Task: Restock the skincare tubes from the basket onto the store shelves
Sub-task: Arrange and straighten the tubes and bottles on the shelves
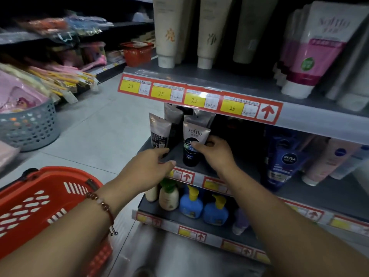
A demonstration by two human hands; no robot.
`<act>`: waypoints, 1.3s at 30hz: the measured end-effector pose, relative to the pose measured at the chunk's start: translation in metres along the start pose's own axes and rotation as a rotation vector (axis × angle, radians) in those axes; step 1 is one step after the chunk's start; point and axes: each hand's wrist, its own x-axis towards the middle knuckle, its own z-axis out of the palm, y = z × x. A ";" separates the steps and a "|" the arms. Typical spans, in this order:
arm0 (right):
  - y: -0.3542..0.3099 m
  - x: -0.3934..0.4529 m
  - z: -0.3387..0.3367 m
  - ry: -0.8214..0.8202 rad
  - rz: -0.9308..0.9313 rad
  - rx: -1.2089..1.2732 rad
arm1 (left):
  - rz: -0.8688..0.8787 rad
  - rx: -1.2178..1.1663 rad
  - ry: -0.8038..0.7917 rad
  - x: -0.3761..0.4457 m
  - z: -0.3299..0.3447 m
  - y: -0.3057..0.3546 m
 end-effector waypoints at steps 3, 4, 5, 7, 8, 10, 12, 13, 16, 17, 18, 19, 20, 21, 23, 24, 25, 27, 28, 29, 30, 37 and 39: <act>0.000 0.000 -0.008 -0.076 -0.020 0.003 | 0.011 -0.161 -0.031 0.006 0.006 0.000; -0.002 -0.003 -0.012 -0.119 -0.036 0.020 | 0.039 -0.216 -0.029 0.006 0.009 0.003; -0.003 -0.007 -0.017 -0.157 -0.048 0.056 | 0.068 -0.271 -0.033 0.004 0.011 0.007; -0.007 -0.015 -0.027 -0.216 -0.045 0.153 | 0.114 -0.353 -0.060 0.001 0.015 0.013; -0.008 -0.020 -0.031 -0.251 -0.031 0.203 | 0.128 -0.382 -0.085 0.000 0.018 0.015; -0.009 -0.030 -0.035 -0.357 0.013 0.267 | 0.138 -0.445 -0.129 -0.002 0.024 0.017; -0.007 -0.036 -0.040 -0.485 0.052 0.245 | 0.095 -0.527 -0.172 -0.002 0.030 0.016; -0.008 -0.037 -0.043 -0.548 0.065 0.226 | 0.064 -0.562 -0.196 -0.002 0.033 0.015; -0.014 -0.035 -0.048 -0.523 -0.007 0.149 | -0.009 -0.631 -0.257 -0.002 0.036 0.012; -0.017 -0.031 -0.046 -0.405 -0.093 0.062 | -0.029 -0.665 -0.254 0.000 0.036 0.009; -0.020 -0.024 -0.044 -0.275 -0.186 -0.040 | -0.050 -0.705 -0.240 0.001 0.035 0.008; -0.023 -0.017 -0.039 -0.162 -0.268 -0.118 | -0.067 -0.740 -0.226 0.002 0.032 0.007; -0.027 -0.009 -0.034 -0.081 -0.311 -0.154 | -0.077 -0.776 -0.216 0.002 0.029 0.006; -0.029 -0.001 -0.029 -0.037 -0.312 -0.168 | -0.088 -0.806 -0.208 0.002 0.027 0.005; -0.028 0.015 -0.023 -0.015 -0.269 -0.285 | -0.124 -0.840 -0.189 0.000 0.023 0.003; -0.025 0.020 -0.022 -0.014 -0.267 -0.389 | -0.138 -0.850 -0.182 -0.001 0.023 0.002; -0.021 0.025 -0.022 -0.002 -0.286 -0.462 | -0.151 -0.855 -0.177 -0.003 0.024 0.001; -0.016 0.030 -0.026 0.066 -0.310 -0.442 | -0.163 -0.844 -0.163 -0.008 0.025 -0.002; -0.015 0.031 -0.028 0.090 -0.298 -0.385 | -0.155 -0.832 -0.159 -0.010 0.024 -0.003; -0.014 0.031 -0.032 0.080 -0.277 -0.329 | -0.140 -0.817 -0.164 -0.012 0.023 -0.003; -0.013 0.030 -0.035 0.050 -0.259 -0.278 | -0.117 -0.795 -0.171 -0.013 0.021 -0.001; -0.011 -0.002 -0.066 -0.082 -0.159 0.182 | 0.062 -0.736 -0.246 -0.010 0.012 0.023; -0.012 -0.013 -0.061 -0.169 -0.097 0.255 | 0.073 -0.722 -0.339 -0.010 0.015 0.028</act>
